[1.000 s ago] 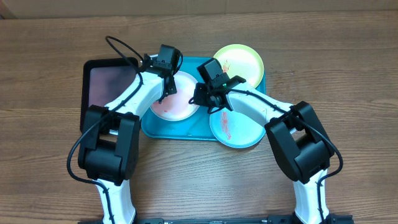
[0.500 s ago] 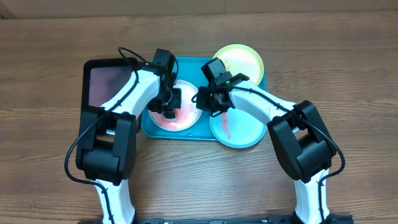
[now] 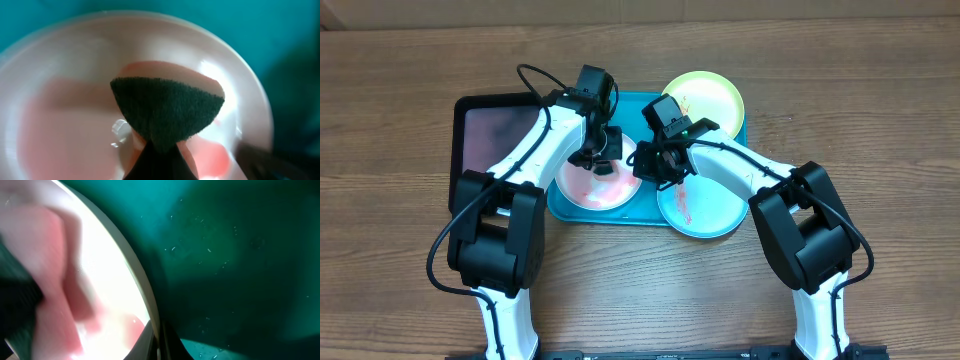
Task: Clean dirty plates on tray and stack at the side
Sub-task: 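Scrub the white plate with the sponge in the left gripper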
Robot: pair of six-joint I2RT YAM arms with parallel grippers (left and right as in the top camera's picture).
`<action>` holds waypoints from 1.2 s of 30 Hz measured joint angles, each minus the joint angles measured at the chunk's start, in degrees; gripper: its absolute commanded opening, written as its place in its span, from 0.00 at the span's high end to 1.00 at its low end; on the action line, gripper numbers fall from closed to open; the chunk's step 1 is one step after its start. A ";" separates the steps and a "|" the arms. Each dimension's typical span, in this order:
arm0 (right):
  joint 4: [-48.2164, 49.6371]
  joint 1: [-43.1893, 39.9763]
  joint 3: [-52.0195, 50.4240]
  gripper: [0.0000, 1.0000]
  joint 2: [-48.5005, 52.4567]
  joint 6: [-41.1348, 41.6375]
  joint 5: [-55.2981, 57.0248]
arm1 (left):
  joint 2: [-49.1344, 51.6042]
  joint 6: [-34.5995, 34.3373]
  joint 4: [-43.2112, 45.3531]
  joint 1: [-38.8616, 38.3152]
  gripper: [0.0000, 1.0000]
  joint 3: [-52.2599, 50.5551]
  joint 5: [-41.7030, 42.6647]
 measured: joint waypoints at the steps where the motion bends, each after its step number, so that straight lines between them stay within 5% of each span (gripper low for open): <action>1: 0.02 0.02 0.00 0.96 0.00 0.02 -0.04 | 0.04 -0.15 0.39 0.07 0.96 0.00 -1.92; 12: 0.09 0.24 0.00 0.96 0.00 -0.07 -0.31 | 3.10 -1.70 -7.39 1.55 0.96 2.82 -9.70; 21: 0.02 0.39 0.00 0.96 0.00 -0.04 -0.35 | 3.93 0.52 -15.15 0.37 0.96 4.57 1.33; 29: -0.39 0.37 0.00 0.96 0.00 -0.02 -0.09 | 6.10 1.27 -12.24 -1.99 0.96 4.96 5.88; 36: 0.52 0.17 0.00 0.96 0.00 0.87 1.16 | 6.45 -4.55 -7.41 -2.03 0.96 5.68 1.33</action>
